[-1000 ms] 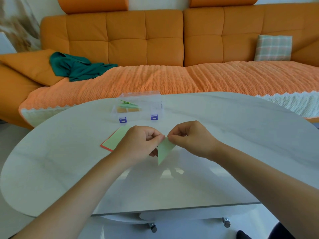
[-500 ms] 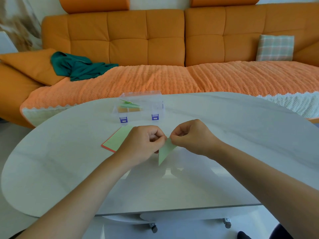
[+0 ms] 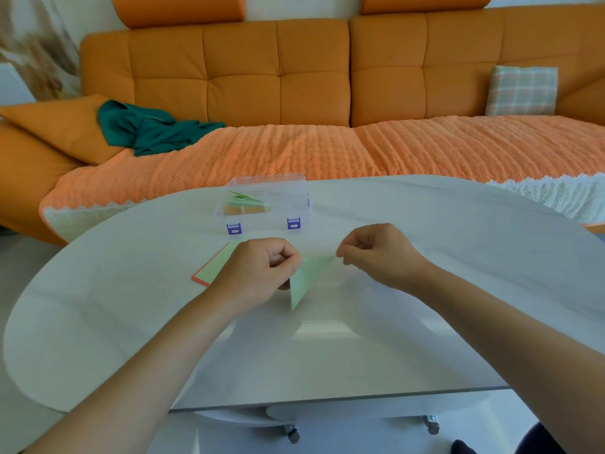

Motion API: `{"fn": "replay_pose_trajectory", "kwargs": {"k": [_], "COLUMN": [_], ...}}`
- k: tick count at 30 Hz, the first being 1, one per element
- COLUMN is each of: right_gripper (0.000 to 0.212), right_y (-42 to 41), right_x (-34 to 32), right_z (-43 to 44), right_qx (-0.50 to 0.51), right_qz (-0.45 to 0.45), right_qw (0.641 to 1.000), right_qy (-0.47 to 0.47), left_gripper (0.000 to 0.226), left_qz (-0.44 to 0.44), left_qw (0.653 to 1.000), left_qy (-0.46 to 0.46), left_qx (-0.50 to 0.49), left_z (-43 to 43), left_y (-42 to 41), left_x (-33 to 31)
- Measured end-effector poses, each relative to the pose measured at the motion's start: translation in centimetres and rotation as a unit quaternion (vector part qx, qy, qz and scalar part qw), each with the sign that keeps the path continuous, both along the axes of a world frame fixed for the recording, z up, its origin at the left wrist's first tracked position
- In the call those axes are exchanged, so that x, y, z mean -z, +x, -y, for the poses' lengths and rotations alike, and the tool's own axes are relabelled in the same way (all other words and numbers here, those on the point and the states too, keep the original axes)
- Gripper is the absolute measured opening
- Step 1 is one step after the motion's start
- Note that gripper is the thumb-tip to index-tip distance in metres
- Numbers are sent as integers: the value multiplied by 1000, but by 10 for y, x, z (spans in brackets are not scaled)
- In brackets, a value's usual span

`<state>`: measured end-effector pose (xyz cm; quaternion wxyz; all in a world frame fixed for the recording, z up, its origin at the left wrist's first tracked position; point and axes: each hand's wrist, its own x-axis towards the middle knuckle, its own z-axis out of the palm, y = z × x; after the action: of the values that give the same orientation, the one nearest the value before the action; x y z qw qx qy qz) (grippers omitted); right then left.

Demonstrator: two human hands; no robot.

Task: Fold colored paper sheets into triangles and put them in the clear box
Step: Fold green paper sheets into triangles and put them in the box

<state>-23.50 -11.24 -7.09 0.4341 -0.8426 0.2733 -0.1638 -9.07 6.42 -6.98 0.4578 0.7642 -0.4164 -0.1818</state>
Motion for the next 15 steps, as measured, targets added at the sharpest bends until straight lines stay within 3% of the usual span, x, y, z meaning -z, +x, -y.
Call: {"fn": "replay_pose_trajectory", "kwargs": {"k": [7, 11, 15], "right_gripper": [14, 13, 13], "right_y": [6, 7, 8], "right_x": [-1, -4, -4], "right_z": [-12, -15, -15], "right_qx": [-78, -86, -96], "right_qz": [16, 23, -4], "right_qw": [995, 994, 992], "right_qy": [-59, -71, -75], "left_gripper": [15, 13, 18], "left_qz": [-1, 70, 79], "left_qw": [1000, 997, 997], "left_qy": [-8, -17, -8], "left_qx": [8, 12, 19], "left_z": [7, 9, 8], "left_y": [-7, -13, -13], "left_x": [5, 5, 5]}}
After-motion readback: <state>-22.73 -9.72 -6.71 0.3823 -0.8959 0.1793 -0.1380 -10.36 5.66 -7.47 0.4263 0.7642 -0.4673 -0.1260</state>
